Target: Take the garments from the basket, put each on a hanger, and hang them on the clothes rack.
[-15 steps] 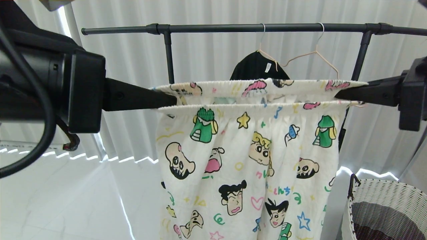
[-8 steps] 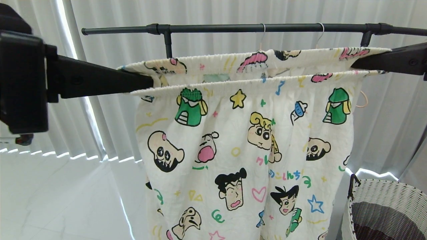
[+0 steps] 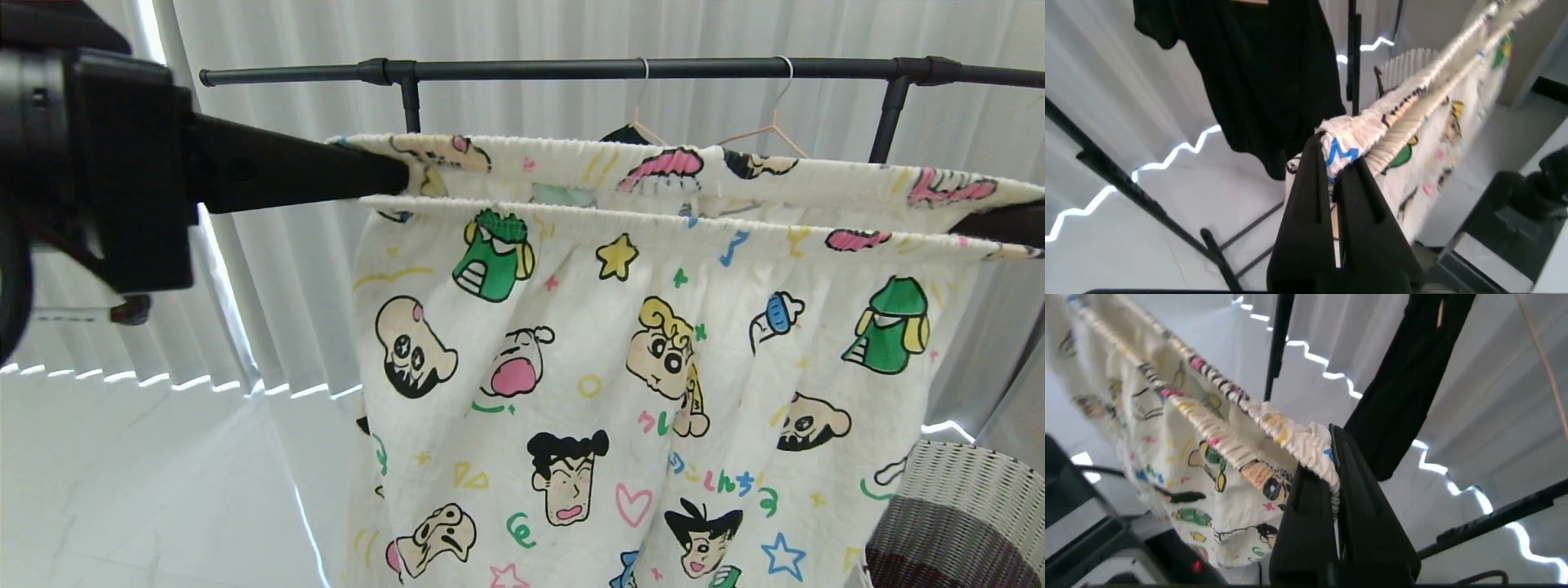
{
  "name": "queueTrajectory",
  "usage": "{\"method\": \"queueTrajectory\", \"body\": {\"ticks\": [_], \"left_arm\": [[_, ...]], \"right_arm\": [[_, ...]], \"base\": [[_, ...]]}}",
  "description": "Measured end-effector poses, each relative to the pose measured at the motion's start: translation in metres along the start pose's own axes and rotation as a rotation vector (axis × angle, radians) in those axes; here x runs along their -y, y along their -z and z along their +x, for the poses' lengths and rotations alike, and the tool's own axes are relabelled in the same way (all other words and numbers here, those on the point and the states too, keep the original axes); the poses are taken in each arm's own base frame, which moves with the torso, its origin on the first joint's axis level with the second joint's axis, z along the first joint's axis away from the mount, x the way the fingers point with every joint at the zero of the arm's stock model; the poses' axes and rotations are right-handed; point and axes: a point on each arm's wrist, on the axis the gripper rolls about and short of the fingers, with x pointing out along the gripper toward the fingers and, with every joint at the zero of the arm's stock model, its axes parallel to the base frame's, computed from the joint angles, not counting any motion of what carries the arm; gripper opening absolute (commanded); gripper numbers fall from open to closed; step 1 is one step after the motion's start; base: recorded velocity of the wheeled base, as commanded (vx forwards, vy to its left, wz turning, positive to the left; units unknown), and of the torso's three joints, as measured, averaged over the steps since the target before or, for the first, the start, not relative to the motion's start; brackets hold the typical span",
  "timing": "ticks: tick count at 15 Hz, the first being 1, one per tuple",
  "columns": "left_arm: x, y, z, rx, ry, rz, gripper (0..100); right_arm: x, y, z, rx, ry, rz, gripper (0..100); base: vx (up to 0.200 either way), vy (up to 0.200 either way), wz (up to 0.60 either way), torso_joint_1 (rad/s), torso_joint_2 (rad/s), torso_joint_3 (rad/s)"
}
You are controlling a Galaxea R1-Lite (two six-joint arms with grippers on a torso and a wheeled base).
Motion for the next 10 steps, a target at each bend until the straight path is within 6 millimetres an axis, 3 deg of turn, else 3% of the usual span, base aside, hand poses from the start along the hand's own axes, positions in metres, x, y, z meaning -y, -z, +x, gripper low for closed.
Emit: {"method": "queueTrajectory", "body": {"ticks": [5,10], "left_arm": [[-0.003,-0.003,0.042,0.013,0.004,0.003,0],[-0.003,0.001,0.054,-0.015,0.008,-0.001,0]], "right_arm": [[-0.013,0.008,-0.023,-0.002,-0.127,-0.028,0],[-0.015,0.008,-0.03,0.015,-0.15,-0.036,0]], "base": [[0.0,0.0,0.0,0.0,0.0,0.0],[0.0,0.0,0.0,0.0,0.0,0.0]]}}
